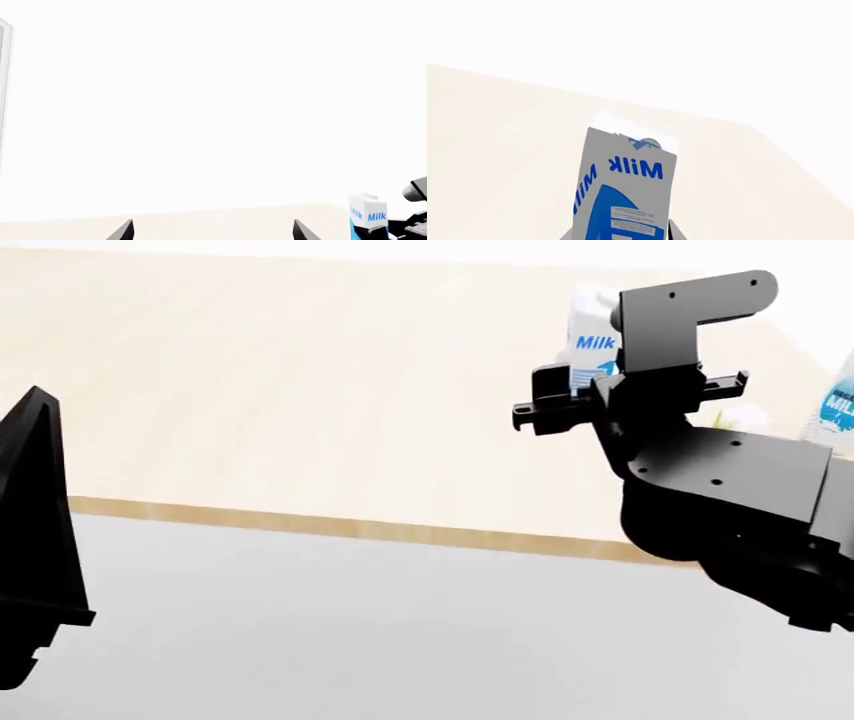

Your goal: Move the drinks to the dining counter.

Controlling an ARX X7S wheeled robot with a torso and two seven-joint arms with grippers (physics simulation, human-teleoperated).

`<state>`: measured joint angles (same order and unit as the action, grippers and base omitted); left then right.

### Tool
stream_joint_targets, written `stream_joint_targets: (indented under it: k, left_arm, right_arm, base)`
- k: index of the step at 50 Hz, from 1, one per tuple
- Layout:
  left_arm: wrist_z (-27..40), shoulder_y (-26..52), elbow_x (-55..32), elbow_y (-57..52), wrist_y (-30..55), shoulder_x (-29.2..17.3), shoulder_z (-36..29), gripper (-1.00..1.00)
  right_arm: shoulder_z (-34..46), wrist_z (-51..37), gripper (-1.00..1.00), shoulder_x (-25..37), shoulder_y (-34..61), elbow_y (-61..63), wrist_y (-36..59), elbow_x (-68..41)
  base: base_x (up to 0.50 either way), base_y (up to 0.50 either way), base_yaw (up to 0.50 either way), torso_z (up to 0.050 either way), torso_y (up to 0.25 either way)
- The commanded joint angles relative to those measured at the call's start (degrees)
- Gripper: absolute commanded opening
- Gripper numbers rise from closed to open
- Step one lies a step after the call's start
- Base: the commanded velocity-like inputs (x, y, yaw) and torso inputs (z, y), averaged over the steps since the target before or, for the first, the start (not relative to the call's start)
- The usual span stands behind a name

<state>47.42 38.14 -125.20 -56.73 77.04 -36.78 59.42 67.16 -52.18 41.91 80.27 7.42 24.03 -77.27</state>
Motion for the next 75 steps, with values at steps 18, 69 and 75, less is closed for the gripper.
stream_joint_targets:
  k: [18,69,75]
  left_arm:
    - [-0.04,0.22,-0.17,0.15,0.77,0.45,0.22,1.0]
    - [1.94,1.46,-1.14,0.12,-0.56,-0.54,-1.86,1.0]
    - [2.23,1.26,-1.91,-0.04,-1.11,-1.09,-1.41,1.0]
  right_arm:
    - [-0.43,0.53,-1.0,-0.3,-1.25,-0.74,-0.11,2.53]
    - [-6.35,-6.72,1.0,4.82,8.59,12.43,5.51,-5.42]
    - [-8.91,-11.23,1.0,7.75,14.42,19.34,8.86,-9.73]
  base:
    - [0.0,0.0,0.0,0.001,0.001]
    - [0.0,0.0,0.0,0.0,0.0]
    - [0.0,0.0,0.0,0.0,0.0]
